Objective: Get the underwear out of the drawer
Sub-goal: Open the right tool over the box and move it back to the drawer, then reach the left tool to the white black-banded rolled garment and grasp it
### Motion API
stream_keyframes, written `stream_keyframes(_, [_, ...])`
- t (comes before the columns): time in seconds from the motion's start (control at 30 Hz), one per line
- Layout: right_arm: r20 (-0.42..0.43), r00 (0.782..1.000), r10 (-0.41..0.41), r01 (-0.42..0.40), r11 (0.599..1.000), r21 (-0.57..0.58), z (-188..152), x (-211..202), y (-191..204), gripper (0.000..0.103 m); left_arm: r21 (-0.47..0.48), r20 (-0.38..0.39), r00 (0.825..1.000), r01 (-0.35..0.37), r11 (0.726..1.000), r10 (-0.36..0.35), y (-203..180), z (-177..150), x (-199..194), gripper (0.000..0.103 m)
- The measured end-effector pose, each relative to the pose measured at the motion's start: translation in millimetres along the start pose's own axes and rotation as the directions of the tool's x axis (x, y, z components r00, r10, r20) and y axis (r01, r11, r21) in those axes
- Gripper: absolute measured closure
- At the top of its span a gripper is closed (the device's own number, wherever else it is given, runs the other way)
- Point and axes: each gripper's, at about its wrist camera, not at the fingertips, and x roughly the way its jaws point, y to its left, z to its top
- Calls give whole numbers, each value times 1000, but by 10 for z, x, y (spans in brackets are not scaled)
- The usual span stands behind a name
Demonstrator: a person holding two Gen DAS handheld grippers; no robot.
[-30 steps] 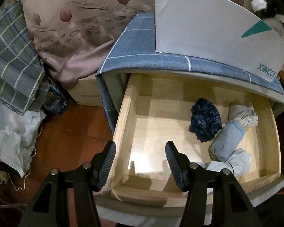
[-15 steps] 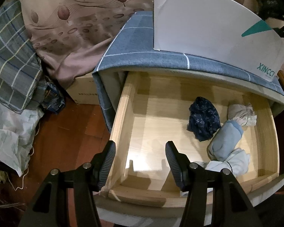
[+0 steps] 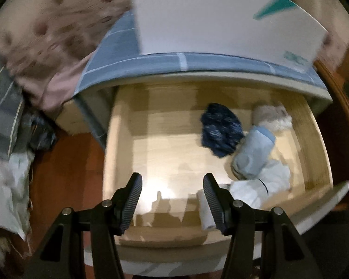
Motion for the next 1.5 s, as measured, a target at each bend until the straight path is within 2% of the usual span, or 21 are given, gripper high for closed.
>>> stream_keyframes(0.17, [-97,995,-15,20,998,52,-552,338,-147,19,210,-28,999,21,977,-15,-343,14,-1,47])
stream_keyframes(0.3, [-113,994,0,13,993,115,-784,453,-220,19,322,-108,989,126,938,-96,-559,98,57,47])
stream_keyframes(0.43, [-92,996,-5,19,987,158,-901,479,-261,19,329,-217,963,228,916,-162,-683,224,203,47])
stream_keyframes(0.5, [-87,996,-10,24,986,165,-963,502,-259,19,341,-275,943,278,898,-187,-769,256,290,45])
stream_keyframes(0.53, [-86,996,-11,26,985,169,-967,523,-263,19,354,-301,936,285,890,-180,-822,266,337,45])
stream_keyframes(0.6, [-87,996,-10,26,982,187,-1032,566,-289,19,376,-322,934,278,884,-156,-899,264,397,45])
stream_keyframes(0.77, [-79,997,17,2,969,246,-1047,591,-383,18,401,-379,913,310,862,-153,-1082,247,546,45])
stream_keyframes(0.9, [-81,996,37,-15,967,253,-1057,601,-387,18,428,-429,895,322,845,-123,-1216,210,732,45])
stream_keyframes(1.03, [-72,997,40,-21,968,250,-1058,597,-369,18,433,-452,885,323,841,-108,-1285,215,874,44])
stream_keyframes(1.13, [-78,996,42,-22,971,238,-1053,613,-342,18,410,-471,874,334,848,-117,-1316,232,986,38])
stream_keyframes(1.2, [-81,996,47,-27,972,234,-1049,621,-336,18,405,-479,871,331,852,-110,-1300,203,1054,27])
stream_keyframes(1.27, [-79,996,51,-31,971,236,-1051,618,-339,18,380,-485,866,334,862,-122,-1260,179,1106,27])
stream_keyframes(1.37, [-81,995,60,-38,969,242,-1053,624,-351,18,356,-456,879,322,877,-138,-1158,191,1095,27])
stream_keyframes(1.5, [-85,994,66,-43,969,245,-1055,632,-352,18,304,-432,893,278,911,-128,-930,233,1103,27])
